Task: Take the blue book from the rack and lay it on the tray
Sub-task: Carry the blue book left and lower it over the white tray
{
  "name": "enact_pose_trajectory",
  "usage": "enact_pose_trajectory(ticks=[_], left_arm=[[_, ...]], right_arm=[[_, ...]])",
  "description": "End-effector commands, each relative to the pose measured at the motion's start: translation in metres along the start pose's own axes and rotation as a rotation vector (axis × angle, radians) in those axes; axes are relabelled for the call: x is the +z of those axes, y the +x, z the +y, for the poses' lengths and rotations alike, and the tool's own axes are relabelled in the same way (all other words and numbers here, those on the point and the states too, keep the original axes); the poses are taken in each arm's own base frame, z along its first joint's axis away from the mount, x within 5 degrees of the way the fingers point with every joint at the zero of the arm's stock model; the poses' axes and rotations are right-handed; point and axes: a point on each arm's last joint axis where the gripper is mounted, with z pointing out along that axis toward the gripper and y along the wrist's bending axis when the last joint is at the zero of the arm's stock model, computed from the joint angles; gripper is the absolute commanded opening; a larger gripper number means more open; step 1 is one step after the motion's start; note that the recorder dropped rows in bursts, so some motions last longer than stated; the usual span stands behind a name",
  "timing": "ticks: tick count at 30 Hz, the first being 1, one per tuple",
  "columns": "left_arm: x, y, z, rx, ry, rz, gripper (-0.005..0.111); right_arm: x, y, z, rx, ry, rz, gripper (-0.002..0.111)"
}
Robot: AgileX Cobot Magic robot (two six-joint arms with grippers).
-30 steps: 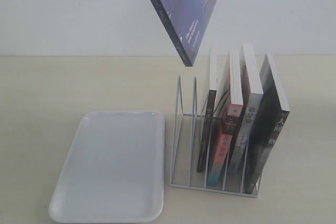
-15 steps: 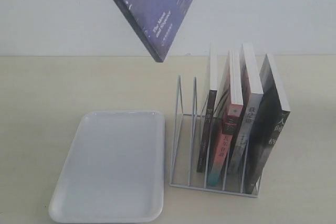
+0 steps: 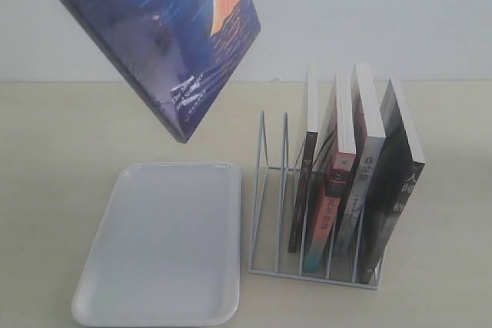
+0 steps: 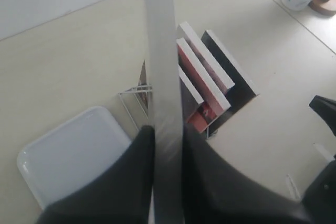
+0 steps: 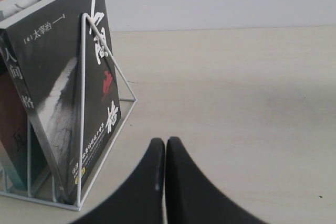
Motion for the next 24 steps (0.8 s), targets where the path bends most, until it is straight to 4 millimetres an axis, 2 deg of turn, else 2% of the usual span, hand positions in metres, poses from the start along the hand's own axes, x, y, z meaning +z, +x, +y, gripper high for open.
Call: enact_pose_trajectory(ticks=[1, 5, 16, 24], left_arm=[[0.000, 0.010, 0.000, 0.039, 0.015, -0.007, 0.004], [0.006, 0.022, 0.002, 0.047, 0.013, 0.037, 0.004], [0.007, 0.062, 0.005, 0.187, 0.014, 0.116, 0.004], [0.031, 0.092, 0.014, 0.260, 0.009, 0.244, 0.004]], right_arm=[[0.000, -0.001, 0.000, -0.002, 0.003, -0.013, 0.000], [0.000, -0.001, 0.000, -0.002, 0.003, -0.013, 0.000], [0.000, -0.001, 0.000, -0.002, 0.003, -0.011, 0.000], [0.000, -0.001, 0.000, -0.002, 0.003, -0.011, 0.000]])
